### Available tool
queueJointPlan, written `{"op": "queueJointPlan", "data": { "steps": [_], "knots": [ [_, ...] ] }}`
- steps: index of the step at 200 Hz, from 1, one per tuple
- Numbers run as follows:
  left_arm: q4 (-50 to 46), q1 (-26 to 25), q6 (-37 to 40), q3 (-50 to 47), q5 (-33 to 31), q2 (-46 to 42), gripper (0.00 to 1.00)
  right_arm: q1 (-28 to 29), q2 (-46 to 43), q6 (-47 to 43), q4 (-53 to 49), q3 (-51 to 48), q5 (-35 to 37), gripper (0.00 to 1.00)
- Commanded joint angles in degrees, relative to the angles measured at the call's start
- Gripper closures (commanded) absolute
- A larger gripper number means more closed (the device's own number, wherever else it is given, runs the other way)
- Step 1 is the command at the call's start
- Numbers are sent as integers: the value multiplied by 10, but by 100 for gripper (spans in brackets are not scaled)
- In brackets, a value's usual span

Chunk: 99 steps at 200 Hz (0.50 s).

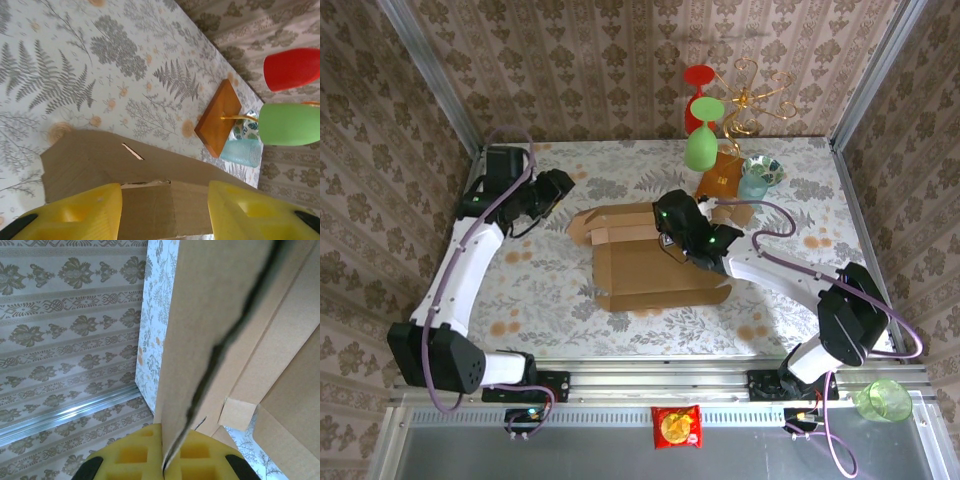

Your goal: Fold the paper box

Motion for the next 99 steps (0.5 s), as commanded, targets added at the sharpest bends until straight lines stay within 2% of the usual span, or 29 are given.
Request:
{"op": "queueJointPlan", "data": {
  "steps": [1, 99],
  "knots": [
    [30, -18, -4, -6, 37, 19, 51, -7, -19, 3, 17, -13, -3, 100],
    [42, -77, -8, -27, 28, 68, 50, -35, -7, 9, 19, -15, -40, 100]
  ]
}}
